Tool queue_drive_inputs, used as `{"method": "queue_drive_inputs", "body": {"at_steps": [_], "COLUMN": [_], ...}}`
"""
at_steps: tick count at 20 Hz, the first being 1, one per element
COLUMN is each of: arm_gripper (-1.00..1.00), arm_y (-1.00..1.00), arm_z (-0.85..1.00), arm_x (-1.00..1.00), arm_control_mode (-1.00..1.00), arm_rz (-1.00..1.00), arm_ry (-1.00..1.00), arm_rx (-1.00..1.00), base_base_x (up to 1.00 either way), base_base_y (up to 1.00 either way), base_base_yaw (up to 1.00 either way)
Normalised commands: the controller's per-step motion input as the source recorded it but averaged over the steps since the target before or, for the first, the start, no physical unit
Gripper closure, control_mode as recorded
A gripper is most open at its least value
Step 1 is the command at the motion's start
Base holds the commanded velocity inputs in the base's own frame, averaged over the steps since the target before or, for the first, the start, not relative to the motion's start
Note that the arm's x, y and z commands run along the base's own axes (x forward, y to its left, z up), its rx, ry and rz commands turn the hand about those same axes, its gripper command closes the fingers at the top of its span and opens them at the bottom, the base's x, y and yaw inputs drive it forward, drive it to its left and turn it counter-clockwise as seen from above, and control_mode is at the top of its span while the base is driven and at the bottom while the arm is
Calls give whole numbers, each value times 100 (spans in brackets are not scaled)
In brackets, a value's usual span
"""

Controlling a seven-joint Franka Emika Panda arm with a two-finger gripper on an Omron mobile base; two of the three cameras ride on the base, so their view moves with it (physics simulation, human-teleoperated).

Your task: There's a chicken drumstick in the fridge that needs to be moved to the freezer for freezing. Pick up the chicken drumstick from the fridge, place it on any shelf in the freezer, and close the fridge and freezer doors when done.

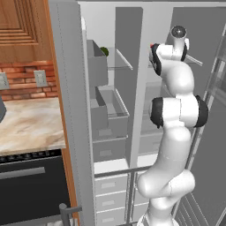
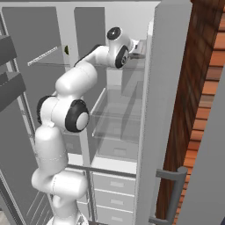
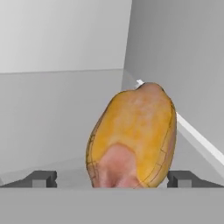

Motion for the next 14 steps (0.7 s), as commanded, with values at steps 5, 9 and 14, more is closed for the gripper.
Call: {"method": "queue_drive_inputs", "body": {"at_steps": [5,9,14], "arm_gripper": [100,100,100], "arm_y": [-14,-7,-11], "arm_z": [-24,-32,-29], "arm_x": [32,19,3], "arm_control_mode": [-100,-100,-100], "arm_rz": [0,0,0], "arm_ry": [0,0,0], "arm_rx": [0,0,0], "base_base_x": [0,0,0], "base_base_y": [0,0,0], "base_base_yaw": [0,0,0]}}
